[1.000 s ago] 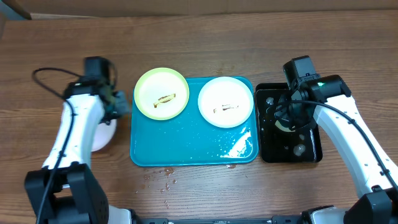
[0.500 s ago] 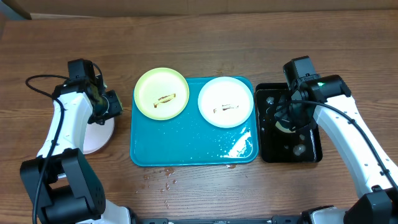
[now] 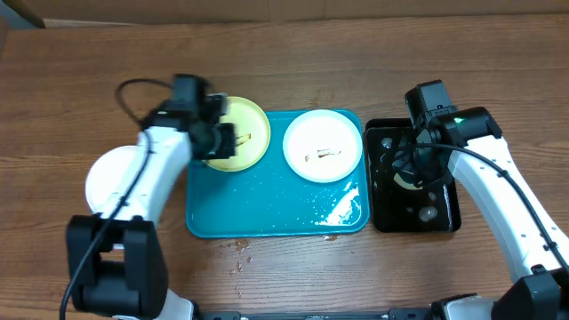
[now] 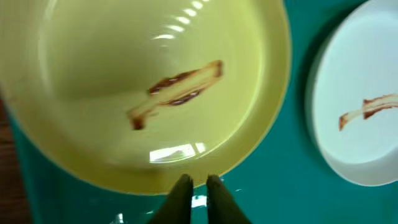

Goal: Clean dirty plates on tray and stack at the side
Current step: 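Move the left gripper to the yellow plate rim and grasp it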

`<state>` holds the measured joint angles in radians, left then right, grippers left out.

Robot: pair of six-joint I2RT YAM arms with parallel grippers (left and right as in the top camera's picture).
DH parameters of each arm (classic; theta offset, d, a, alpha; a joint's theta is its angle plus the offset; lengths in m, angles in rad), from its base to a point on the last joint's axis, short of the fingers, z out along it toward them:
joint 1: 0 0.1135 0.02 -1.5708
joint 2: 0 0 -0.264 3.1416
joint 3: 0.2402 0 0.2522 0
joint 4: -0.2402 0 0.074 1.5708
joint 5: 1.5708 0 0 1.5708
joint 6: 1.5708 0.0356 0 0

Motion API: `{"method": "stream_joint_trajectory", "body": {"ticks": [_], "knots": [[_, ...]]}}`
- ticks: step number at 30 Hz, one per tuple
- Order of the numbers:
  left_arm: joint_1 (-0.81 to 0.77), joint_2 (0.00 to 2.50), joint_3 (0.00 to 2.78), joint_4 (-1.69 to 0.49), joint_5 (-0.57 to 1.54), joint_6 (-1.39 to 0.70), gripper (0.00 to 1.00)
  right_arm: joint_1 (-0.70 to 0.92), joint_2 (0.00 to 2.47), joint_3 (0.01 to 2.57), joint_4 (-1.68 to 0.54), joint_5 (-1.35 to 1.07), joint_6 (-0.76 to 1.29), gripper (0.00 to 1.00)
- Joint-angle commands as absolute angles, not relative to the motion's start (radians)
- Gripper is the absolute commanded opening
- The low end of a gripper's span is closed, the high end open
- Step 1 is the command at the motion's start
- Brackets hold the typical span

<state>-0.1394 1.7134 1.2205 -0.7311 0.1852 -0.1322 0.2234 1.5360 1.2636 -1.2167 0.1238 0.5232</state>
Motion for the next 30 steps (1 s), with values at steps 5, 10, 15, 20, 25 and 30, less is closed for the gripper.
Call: {"method": "stream_joint_trajectory", "body": {"ticks": [5, 10, 15, 20, 25, 30], "knots": [[-0.298, 1.782, 1.246, -0.662, -0.019, -0.144, 0.04, 0.221, 1.509, 1.284, -1.218, 0.138, 0.522, 0.04], [-0.301, 1.869, 1.246, -0.675, -0.011, -0.233, 0.04, 0.221, 1.509, 1.284, -1.222, 0.138, 0.522, 0.04], [-0.306, 1.893, 1.246, -0.721, -0.001, -0.241, 0.04, 0.221, 1.509, 1.284, -1.222, 0.138, 0.518, 0.04], [-0.321, 1.891, 1.246, -0.825, 0.195, -0.241, 0.04, 0.221, 1.509, 1.284, -1.222, 0.138, 0.518, 0.04], [-0.353, 1.891, 1.246, -0.936, 0.35, -0.244, 0.04, 0.221, 1.509, 1.284, -1.222, 0.138, 0.518, 0.04], [-0.382, 1.891, 1.246, -1.011, 0.363, -0.244, 0.04, 0.221, 1.509, 1.284, -1.222, 0.138, 0.518, 0.04]]}}
